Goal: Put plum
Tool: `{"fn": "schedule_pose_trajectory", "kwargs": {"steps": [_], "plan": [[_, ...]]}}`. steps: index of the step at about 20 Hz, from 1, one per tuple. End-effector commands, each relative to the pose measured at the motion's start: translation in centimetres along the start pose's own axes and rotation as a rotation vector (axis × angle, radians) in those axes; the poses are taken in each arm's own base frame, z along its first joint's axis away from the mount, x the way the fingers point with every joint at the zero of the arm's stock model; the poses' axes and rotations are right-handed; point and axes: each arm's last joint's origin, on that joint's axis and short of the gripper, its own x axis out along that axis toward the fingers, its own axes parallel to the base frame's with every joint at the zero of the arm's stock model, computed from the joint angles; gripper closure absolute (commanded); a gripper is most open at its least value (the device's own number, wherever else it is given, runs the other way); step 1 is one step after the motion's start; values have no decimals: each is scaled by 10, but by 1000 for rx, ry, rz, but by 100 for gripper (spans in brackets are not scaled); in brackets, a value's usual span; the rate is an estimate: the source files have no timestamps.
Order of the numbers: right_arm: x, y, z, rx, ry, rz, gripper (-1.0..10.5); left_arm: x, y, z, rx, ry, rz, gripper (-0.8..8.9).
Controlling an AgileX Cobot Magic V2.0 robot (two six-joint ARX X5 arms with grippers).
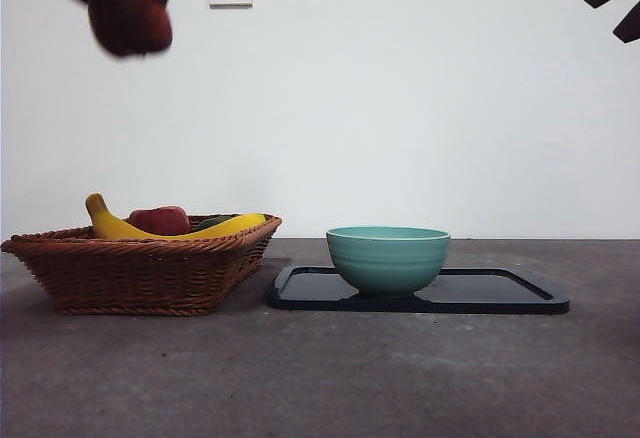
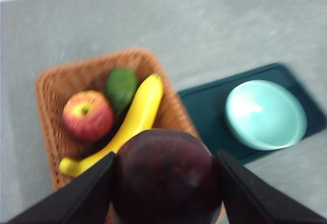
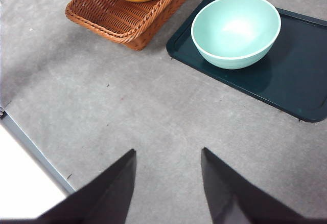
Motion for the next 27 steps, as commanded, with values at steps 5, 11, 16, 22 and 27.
{"fn": "schedule_pose_trajectory", "kwargs": {"steps": [5, 11, 16, 22, 27], "plan": [[-1, 1, 2, 4, -8, 5, 743, 54, 9, -38, 26, -18, 10, 598], [0, 1, 2, 4, -7, 5, 743, 108, 15, -59, 53, 77, 8, 598], [0, 1, 2, 4, -7, 5, 743, 141, 19, -74, 50, 148, 7, 598], [0, 1, 2, 4, -7, 5, 743, 161, 21, -89, 62, 222, 2, 596], [0, 1, 2, 4, -7, 4, 743, 161, 21, -89, 57, 222, 3, 414]]}}
